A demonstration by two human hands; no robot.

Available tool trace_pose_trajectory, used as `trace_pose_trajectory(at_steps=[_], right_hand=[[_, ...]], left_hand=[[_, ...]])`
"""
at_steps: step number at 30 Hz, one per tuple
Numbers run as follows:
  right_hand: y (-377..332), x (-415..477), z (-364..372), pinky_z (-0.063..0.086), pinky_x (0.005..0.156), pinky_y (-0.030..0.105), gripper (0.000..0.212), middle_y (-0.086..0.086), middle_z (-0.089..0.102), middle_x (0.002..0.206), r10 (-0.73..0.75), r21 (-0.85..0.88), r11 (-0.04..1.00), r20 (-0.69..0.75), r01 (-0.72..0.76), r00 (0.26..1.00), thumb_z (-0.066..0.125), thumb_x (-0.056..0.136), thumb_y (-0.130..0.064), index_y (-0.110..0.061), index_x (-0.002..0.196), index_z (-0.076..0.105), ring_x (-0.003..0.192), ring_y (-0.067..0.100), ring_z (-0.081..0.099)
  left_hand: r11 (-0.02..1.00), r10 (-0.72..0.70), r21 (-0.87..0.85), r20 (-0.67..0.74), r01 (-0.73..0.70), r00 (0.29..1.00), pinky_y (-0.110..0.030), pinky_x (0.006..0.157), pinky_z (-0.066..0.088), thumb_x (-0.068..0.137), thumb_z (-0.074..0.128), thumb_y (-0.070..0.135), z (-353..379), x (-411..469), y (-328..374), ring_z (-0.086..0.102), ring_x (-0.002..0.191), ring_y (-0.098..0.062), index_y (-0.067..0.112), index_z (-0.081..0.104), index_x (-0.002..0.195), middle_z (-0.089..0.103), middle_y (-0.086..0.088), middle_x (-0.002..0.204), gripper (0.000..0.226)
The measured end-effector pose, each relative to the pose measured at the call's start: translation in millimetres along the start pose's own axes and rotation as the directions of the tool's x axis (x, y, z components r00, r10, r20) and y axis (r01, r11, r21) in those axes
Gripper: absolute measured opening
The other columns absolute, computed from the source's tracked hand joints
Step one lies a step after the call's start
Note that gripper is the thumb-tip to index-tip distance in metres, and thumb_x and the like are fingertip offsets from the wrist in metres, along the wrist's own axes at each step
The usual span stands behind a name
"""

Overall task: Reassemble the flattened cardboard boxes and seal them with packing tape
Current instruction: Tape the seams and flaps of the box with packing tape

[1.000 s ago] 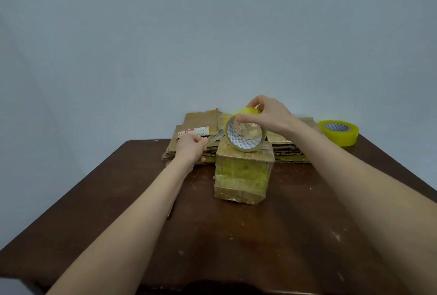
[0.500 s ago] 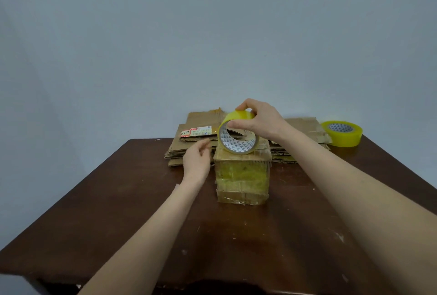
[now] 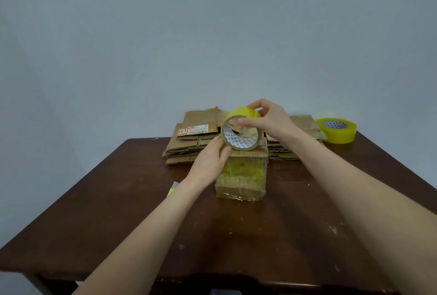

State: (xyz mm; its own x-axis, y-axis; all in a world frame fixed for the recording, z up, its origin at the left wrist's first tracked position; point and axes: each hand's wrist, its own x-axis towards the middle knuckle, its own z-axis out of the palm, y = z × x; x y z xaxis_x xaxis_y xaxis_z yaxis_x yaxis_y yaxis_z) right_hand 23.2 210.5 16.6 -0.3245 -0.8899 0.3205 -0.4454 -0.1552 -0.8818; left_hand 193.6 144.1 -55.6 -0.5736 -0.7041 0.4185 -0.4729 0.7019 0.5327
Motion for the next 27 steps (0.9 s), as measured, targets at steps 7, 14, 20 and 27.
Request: trace_pose_trajectory(at_steps=[7, 14, 20, 27], right_hand=[[-17, 3, -30, 0.038, 0.065, 0.025, 0.041, -0.006, 0.059, 0.088, -0.094, -0.358, 0.929, 0.025, 0.096, 0.995, 0.081, 0.07, -0.043, -0.02, 0.101, 0.069, 0.081, 0.01, 0.052], [-3, -1, -53, 0.04, 0.091, 0.029, 0.05, -0.004, 0.059, 0.125, -0.056, -0.476, 0.875, 0.082, 0.088, 0.995, 0.072, 0.079, -0.047, -0.024, 0.123, 0.063, 0.113, 0.015, 0.051], [5, -9, -47, 0.043, 0.075, 0.027, 0.049, -0.004, 0.059, 0.102, -0.016, -0.273, 0.962, -0.039, 0.005, 0.999, 0.076, 0.077, -0.044, -0.017, 0.114, 0.056, 0.092, 0.014, 0.056], [21, -20, -37, 0.052, 0.076, 0.033, 0.033, -0.002, 0.066, 0.083, 0.079, 0.195, 0.979, -0.134, -0.052, 0.988, 0.081, 0.073, -0.029, -0.022, 0.101, 0.066, 0.066, 0.01, 0.059]], left_hand=[[0.957, -0.006, 0.289, 0.052, -0.009, 0.999, -0.03, 0.115, 0.019, 0.102, 0.034, 0.036, -3, 1, 2, 0.019, 0.145, -0.015, 0.017, 0.033, 0.147, 0.029, 0.003, 0.155, 0.049], [0.809, 0.061, 0.578, 0.094, -0.105, 0.994, -0.039, 0.117, 0.013, 0.102, 0.027, 0.036, -4, 9, 23, 0.019, 0.144, -0.025, 0.013, 0.035, 0.144, 0.037, -0.007, 0.15, 0.049], [0.802, 0.212, 0.544, 0.127, -0.247, 0.969, -0.035, 0.102, 0.037, 0.088, 0.043, 0.064, 19, 6, 48, 0.045, 0.124, -0.024, 0.009, 0.035, 0.14, 0.048, -0.007, 0.138, 0.077], [0.733, 0.216, 0.627, 0.152, -0.263, 0.965, -0.031, 0.115, 0.018, 0.093, 0.04, 0.057, 22, 4, 34, 0.025, 0.142, -0.019, 0.011, 0.029, 0.146, 0.028, -0.005, 0.155, 0.07]])
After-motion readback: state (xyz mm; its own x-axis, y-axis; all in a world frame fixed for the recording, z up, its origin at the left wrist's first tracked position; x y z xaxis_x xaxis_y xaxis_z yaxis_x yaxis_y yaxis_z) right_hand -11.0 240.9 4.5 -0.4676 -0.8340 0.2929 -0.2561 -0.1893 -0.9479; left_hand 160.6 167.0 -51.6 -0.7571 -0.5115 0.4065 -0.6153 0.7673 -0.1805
